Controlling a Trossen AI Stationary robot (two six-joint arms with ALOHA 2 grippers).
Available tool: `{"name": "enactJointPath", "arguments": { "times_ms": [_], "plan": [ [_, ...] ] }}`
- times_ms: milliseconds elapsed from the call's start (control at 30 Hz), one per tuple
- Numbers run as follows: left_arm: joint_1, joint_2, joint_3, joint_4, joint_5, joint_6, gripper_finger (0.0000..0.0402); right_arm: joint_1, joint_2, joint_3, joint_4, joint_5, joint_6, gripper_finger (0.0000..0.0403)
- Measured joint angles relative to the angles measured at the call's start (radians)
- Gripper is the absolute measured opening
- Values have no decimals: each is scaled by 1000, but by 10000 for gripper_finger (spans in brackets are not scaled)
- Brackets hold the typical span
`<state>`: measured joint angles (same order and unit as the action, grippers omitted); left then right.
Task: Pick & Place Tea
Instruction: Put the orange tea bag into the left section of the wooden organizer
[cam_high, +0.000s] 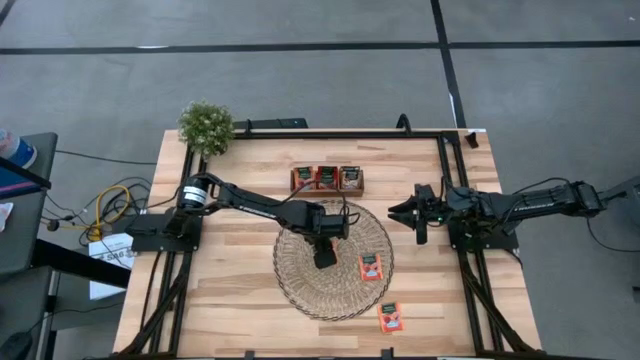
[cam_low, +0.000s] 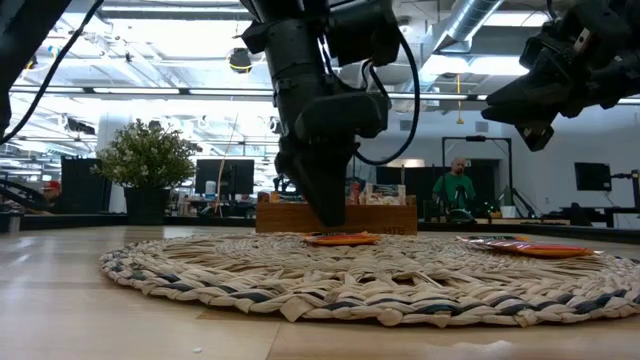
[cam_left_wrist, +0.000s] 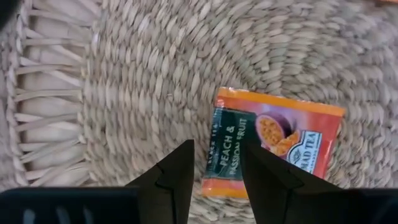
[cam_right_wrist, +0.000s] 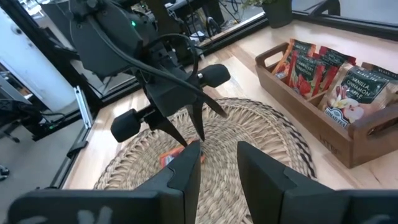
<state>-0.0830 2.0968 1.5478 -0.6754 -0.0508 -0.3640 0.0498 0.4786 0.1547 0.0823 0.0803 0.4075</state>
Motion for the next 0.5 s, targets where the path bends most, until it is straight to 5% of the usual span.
{"name": "enactJointPath", "arguments": {
  "times_ms": [500],
  "plan": [
    [-2,31,1,-18,12,-7,117,0,0,0,0,-1,0,98]
  ]
}}
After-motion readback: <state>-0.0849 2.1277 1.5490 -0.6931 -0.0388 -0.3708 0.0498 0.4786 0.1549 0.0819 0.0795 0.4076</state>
